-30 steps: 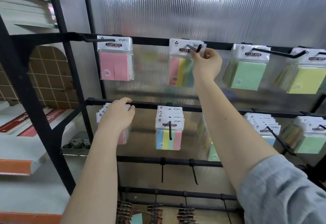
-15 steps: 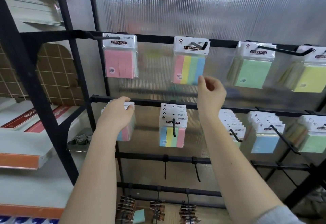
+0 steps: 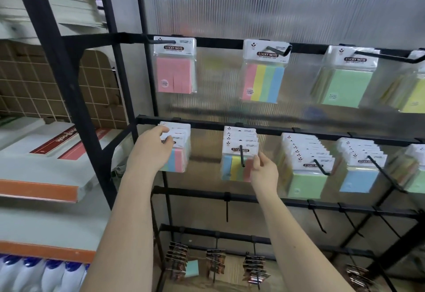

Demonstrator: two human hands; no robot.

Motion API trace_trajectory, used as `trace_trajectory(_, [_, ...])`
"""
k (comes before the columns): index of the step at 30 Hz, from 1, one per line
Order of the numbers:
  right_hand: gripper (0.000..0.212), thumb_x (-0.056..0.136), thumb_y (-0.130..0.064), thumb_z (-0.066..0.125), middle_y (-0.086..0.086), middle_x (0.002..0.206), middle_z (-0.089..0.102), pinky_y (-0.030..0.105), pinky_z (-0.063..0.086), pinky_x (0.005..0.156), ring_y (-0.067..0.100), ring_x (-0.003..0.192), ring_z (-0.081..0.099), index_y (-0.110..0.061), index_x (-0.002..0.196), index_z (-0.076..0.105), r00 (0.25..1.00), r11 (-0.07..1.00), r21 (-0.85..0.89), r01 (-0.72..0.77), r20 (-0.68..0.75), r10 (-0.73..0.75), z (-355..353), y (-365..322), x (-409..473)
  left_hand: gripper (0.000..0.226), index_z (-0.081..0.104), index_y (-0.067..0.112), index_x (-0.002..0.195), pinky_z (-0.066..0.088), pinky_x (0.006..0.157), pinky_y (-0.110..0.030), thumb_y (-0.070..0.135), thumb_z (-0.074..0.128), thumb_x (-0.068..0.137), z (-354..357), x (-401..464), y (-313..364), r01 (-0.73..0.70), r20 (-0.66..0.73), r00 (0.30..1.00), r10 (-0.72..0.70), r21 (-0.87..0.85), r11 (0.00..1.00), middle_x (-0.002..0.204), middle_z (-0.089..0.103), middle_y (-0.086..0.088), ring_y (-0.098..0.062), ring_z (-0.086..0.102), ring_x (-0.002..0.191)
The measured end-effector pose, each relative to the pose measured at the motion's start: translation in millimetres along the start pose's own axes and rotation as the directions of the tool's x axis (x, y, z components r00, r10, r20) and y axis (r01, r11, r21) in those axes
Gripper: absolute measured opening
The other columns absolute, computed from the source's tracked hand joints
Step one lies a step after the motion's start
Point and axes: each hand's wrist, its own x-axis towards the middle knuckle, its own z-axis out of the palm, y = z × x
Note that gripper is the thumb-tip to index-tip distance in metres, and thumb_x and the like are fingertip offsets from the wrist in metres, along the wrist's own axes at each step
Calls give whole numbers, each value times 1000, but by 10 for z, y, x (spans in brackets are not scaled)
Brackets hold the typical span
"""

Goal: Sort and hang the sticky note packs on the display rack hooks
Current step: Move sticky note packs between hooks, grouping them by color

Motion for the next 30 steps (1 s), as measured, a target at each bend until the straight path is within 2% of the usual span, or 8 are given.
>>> trace_trajectory(2, [33, 101, -18, 37, -2, 103, 64, 23, 39, 73, 15, 92, 55, -17, 124, 61, 1000, 1000, 4, 3, 3, -3, 37, 24, -45, 38, 46, 23, 135, 39, 70, -25, 27, 45, 98, -29, -17, -36, 7, -3, 1000, -7, 17, 1000, 135, 51, -3, -17, 50, 110])
trace_trajectory(4, [31, 100, -19, 40, -4, 104, 66, 21, 39, 67, 15, 95, 58, -18, 122, 62, 1000, 1000, 18, 0, -18, 0, 73, 39, -76, 38, 46, 23, 136, 37, 67, -22, 28, 45, 98, -47, -31, -70, 8, -9, 1000, -8, 26, 1000, 134, 51, -4, -13, 47, 103])
trace_trajectory(9, [36, 98, -21, 49, 2, 124, 59, 25, 40, 89, 19, 115, 54, -11, 132, 50, 989, 995, 78, -65, -124, 74, 158, 41, -176, 37, 46, 23, 135, 42, 63, -23, 27, 46, 98, -76, -66, -152, 12, -10, 1000, -12, -15, 1000, 134, 50, -5, -11, 46, 101])
trace_trajectory(15, [35, 96, -20, 53, 6, 123, 59, 24, 38, 81, 19, 109, 56, -11, 130, 49, 982, 992, 89, -90, -158, 103, 210, 61, -225, 38, 45, 23, 136, 48, 60, -21, 25, 46, 98, -130, -95, -212, 0, -4, 1000, 0, -14, 1000, 130, 53, -5, -10, 50, 94])
trace_trajectory(19, [37, 98, -21, 49, 4, 121, 61, 22, 38, 81, 14, 100, 56, -10, 133, 49, 985, 994, 72, -81, -148, 91, 232, 40, -277, 39, 44, 22, 137, 38, 59, -16, 24, 46, 98, -144, -120, -244, -3, 6, 1000, 3, -6, 1000, 132, 53, -5, -7, 46, 99])
trace_trajectory(23, [34, 97, -20, 49, 6, 122, 61, 27, 43, 79, 21, 100, 60, -9, 129, 52, 980, 989, 102, -104, -159, 120, 249, 14, -294, 38, 45, 22, 136, 43, 71, -22, 24, 47, 98, -174, -140, -247, -1, 1, 1000, 1, -7, 1000, 132, 53, -5, -15, 50, 115])
trace_trajectory(28, [29, 98, -22, 50, -6, 105, 59, 25, 38, 77, 13, 93, 51, -11, 123, 57, 985, 982, 154, -110, -113, 128, 209, -17, -294, 39, 45, 22, 136, 40, 61, -15, 23, 49, 97, -177, -146, -274, 12, 12, 1000, -12, -6, 1000, 134, 53, -4, -16, 50, 120])
trace_trajectory(30, [20, 98, -24, 49, -8, 84, 57, 24, 38, 67, 15, 83, 49, -11, 103, 64, 989, 972, 210, -107, -80, 126, 176, -25, -276, 39, 46, 22, 136, 36, 56, -11, 23, 49, 97, -159, -125, -293, 21, 27, 999, -21, -19, 1000, 135, 52, -4, -16, 50, 120])
